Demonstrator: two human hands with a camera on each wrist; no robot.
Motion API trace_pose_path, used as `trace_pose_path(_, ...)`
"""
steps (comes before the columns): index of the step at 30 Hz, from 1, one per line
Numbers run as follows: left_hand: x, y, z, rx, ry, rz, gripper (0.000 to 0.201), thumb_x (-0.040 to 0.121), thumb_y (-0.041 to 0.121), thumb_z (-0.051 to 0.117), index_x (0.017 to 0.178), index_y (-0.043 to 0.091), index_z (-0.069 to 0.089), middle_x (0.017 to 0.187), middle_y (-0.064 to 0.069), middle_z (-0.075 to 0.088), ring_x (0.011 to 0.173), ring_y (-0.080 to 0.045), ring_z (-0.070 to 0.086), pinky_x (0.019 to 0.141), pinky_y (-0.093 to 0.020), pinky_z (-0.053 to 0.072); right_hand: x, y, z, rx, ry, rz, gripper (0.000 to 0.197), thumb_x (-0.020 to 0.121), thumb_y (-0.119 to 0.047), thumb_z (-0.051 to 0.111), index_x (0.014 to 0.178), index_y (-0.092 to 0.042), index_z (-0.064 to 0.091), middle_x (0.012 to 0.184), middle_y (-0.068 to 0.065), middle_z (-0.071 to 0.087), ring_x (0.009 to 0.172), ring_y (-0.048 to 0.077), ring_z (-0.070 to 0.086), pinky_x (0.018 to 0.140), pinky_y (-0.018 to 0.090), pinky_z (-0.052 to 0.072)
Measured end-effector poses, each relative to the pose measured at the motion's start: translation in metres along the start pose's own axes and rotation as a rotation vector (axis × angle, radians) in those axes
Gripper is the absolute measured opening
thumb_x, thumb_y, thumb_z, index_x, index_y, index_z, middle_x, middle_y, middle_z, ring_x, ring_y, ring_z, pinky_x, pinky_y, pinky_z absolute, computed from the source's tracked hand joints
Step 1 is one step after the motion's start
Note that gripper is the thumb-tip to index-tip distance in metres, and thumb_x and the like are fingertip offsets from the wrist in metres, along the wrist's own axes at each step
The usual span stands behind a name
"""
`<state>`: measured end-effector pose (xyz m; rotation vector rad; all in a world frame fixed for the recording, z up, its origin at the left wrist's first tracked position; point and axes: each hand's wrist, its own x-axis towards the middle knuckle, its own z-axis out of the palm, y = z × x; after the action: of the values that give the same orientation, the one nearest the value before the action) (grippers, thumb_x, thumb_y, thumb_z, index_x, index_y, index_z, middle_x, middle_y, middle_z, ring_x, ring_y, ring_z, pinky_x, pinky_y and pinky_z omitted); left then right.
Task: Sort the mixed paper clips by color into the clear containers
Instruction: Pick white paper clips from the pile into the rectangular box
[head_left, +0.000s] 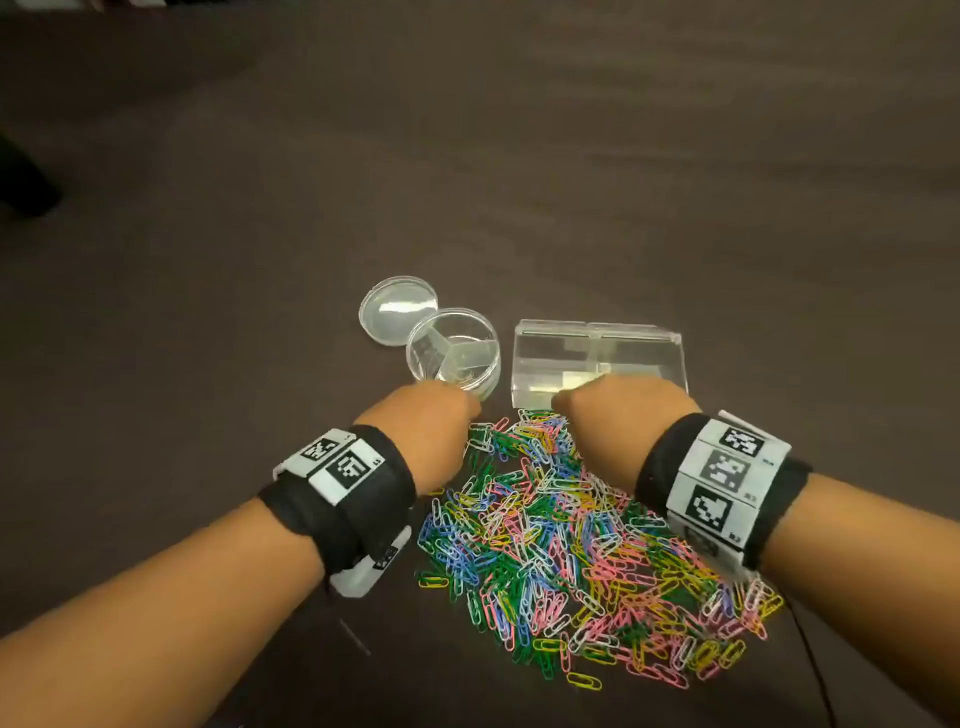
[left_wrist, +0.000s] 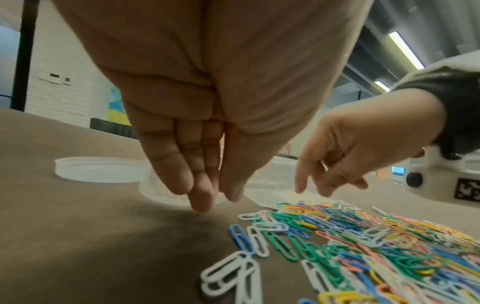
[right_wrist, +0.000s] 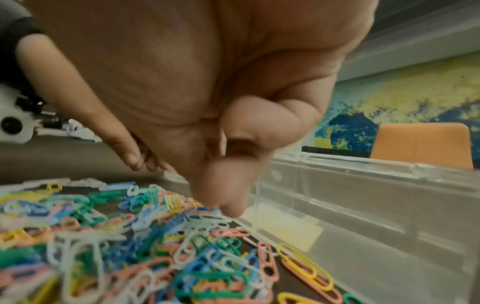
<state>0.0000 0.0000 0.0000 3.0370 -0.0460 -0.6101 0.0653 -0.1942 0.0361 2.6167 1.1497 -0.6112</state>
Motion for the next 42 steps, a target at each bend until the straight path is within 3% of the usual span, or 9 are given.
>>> trace_pose_path(5, 0.002, -0.023, 0.006, -0.028, 0.072, 0.039, 0.025, 0.093, 0.036, 0.06, 0.115, 0.028, 0.068, 0.107, -0.001, 0.067, 0.101, -0.024, 0.063, 0.086, -0.034, 0.052, 0.017, -0.007, 0.015, -0.128, 0.068, 0.033, 0.01, 0.091, -0.013, 0.049, 0.09, -0.015, 0.058, 0.069, 0.001, 0.05, 0.068, 0.029, 0.055, 0.064, 0.034, 0.052)
trace_pose_path(10, 0.002, -0.016, 0.01, 0.043, 0.058, 0.176, 0.038, 0.089, 0.052, 0.062, 0.119, 0.03, 0.068, 0.103, 0.005, 0.069, 0.093, -0.018, 0.064, 0.084, -0.035, 0.054, 0.02, 0.003, 0.035, -0.026, 0.155, 0.047, 0.012, 0.09, -0.026, 0.059, 0.09, -0.024, 0.071, 0.083, -0.001, 0.067, 0.076, 0.026, 0.064, 0.068, 0.031, 0.054)
trace_pose_path(16, -0.008, -0.008, 0.021, 0.06, 0.149, 0.144, 0.004, 0.088, 0.035, 0.064, 0.088, 0.032, 0.065, 0.089, 0.01, 0.065, 0.081, -0.014, 0.06, 0.075, -0.031, 0.053, -0.002, 0.017, 0.039, 0.317, 0.263, 0.075, 0.007, 0.089, -0.023, 0.069, 0.083, -0.022, 0.069, 0.077, -0.007, 0.069, 0.068, 0.009, 0.062, 0.065, 0.023, 0.044)
trace_pose_path(20, -0.014, -0.019, 0.022, -0.133, 0.206, 0.104, 0.007, 0.084, 0.031, 0.072, 0.081, 0.027, 0.068, 0.078, 0.012, 0.067, 0.075, -0.008, 0.061, 0.07, -0.024, 0.048, -0.016, 0.026, 0.036, 0.728, 0.239, 0.094, 0.005, 0.083, -0.019, 0.077, 0.08, -0.02, 0.074, 0.07, -0.003, 0.074, 0.059, 0.007, 0.067, 0.066, 0.031, 0.056)
trace_pose_path(25, -0.014, -0.027, 0.019, -0.417, 0.251, 0.05, 0.009, 0.077, 0.023, 0.08, 0.073, 0.02, 0.072, 0.073, 0.013, 0.072, 0.067, 0.003, 0.063, 0.067, -0.017, 0.05, -0.018, 0.03, 0.036, 1.093, 0.178, 0.048, 0.011, 0.087, -0.006, 0.07, 0.098, -0.008, 0.071, 0.089, 0.01, 0.076, 0.056, 0.01, 0.063, 0.058, 0.029, 0.049)
trace_pose_path(28, -0.013, -0.025, 0.019, -0.547, 0.237, 0.044, 0.013, 0.074, 0.017, 0.079, 0.068, 0.017, 0.068, 0.078, 0.009, 0.075, 0.077, -0.007, 0.07, 0.077, -0.027, 0.057, -0.014, 0.03, 0.037, 1.103, 0.187, 0.032, 0.011, 0.089, -0.005, 0.067, 0.099, -0.008, 0.071, 0.09, 0.009, 0.076, 0.059, 0.011, 0.063, 0.056, 0.027, 0.046)
trace_pose_path(31, -0.012, -0.026, 0.019, -0.683, 0.239, 0.042, 0.016, 0.074, 0.011, 0.081, 0.074, 0.017, 0.066, 0.077, 0.0, 0.075, 0.069, -0.018, 0.069, 0.072, -0.032, 0.055, -0.013, 0.029, 0.035, 1.169, 0.18, 0.037, 0.012, 0.094, -0.004, 0.061, 0.1, -0.007, 0.07, 0.089, 0.009, 0.076, 0.064, 0.014, 0.066, 0.057, 0.026, 0.049)
trace_pose_path(36, -0.015, -0.029, 0.016, -1.109, 0.081, 0.082, 0.034, 0.088, -0.011, 0.06, 0.111, 0.013, 0.068, 0.067, 0.0, 0.059, 0.062, -0.014, 0.06, 0.058, -0.022, 0.055, -0.021, 0.032, 0.033, 1.563, 0.055, 0.079, 0.023, 0.099, -0.001, 0.043, 0.105, -0.005, 0.066, 0.084, 0.01, 0.07, 0.065, 0.016, 0.065, 0.055, 0.022, 0.053)
trace_pose_path(42, -0.031, -0.018, 0.016, -1.419, 0.06, -0.079, 0.019, 0.093, -0.006, 0.055, 0.106, 0.001, 0.066, 0.082, -0.011, 0.067, 0.069, -0.016, 0.068, 0.056, -0.021, 0.057, -0.04, 0.04, 0.01, 1.722, 0.144, -0.024, 0.019, 0.092, 0.001, 0.043, 0.096, -0.004, 0.061, 0.079, 0.009, 0.06, 0.063, 0.016, 0.056, 0.051, 0.022, 0.051)
